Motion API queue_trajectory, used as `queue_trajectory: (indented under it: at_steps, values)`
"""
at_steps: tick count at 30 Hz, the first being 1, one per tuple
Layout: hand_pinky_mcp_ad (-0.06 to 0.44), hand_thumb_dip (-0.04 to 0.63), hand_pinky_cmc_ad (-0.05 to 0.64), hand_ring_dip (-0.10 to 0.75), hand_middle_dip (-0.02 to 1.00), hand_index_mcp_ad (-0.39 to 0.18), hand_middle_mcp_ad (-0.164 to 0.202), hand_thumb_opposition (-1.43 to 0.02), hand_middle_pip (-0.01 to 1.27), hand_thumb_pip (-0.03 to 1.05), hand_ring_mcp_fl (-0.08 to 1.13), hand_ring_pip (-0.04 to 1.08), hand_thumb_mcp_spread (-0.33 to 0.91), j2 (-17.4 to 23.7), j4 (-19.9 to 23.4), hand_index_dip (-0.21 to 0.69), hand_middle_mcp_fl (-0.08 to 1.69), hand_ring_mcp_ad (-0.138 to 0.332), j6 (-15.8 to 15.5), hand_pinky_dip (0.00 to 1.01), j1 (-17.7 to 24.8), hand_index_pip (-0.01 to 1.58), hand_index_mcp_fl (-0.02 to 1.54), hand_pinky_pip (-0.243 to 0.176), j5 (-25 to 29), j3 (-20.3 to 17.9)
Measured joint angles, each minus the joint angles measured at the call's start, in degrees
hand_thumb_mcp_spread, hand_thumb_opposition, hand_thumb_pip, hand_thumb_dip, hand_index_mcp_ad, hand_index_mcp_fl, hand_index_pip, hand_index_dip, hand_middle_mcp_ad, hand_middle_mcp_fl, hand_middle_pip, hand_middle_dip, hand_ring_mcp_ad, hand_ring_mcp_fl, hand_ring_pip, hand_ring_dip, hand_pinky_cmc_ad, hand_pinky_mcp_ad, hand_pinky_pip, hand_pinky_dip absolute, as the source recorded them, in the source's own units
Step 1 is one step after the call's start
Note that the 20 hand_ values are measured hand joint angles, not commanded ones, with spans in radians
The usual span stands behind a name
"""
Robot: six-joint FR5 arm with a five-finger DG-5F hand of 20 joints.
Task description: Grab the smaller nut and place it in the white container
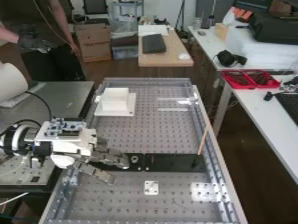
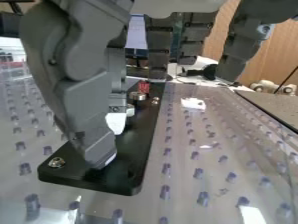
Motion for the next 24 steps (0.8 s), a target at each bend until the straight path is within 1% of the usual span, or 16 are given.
queue_trajectory:
  at_steps: [6, 15, 21, 24]
  values:
    - [0.300, 0.171, 0.379, 0.152, 0.30, -0.253, 0.059, -0.97, 0.13, 0.58, 0.02, 0.10, 0.49, 0.52, -0.31, 0.019, 0.17, 0.089, 0.39, 0.22, 0.29, 1.52, 0.42, 0.017, -0.19, 0.21]
    - [0.304, 0.171, 0.379, 0.152, 0.30, -0.253, 0.058, -0.98, 0.13, 0.58, 0.02, 0.10, 0.49, 2.43, -1.56, 0.019, 0.17, 0.089, 0.71, 0.22, 1.07, 1.52, 0.42, 0.017, -1.17, 0.45]
    - [0.300, 0.171, 0.379, 0.152, 0.30, -0.253, 0.063, -0.98, 0.13, 0.58, 0.02, 0.10, 0.49, 4.77, -3.60, 0.019, 0.17, 0.093, 0.71, 0.22, 3.00, 1.52, 0.42, 0.017, -3.00, 0.76]
    - [0.300, 0.171, 0.379, 0.152, 0.30, -0.253, 0.061, -0.98, 0.13, 0.58, 0.02, 0.10, 0.49, 5.93, -4.36, 0.019, 0.17, 0.089, 0.77, 0.22, 4.86, 1.52, 0.42, 0.017, -4.45, 0.87]
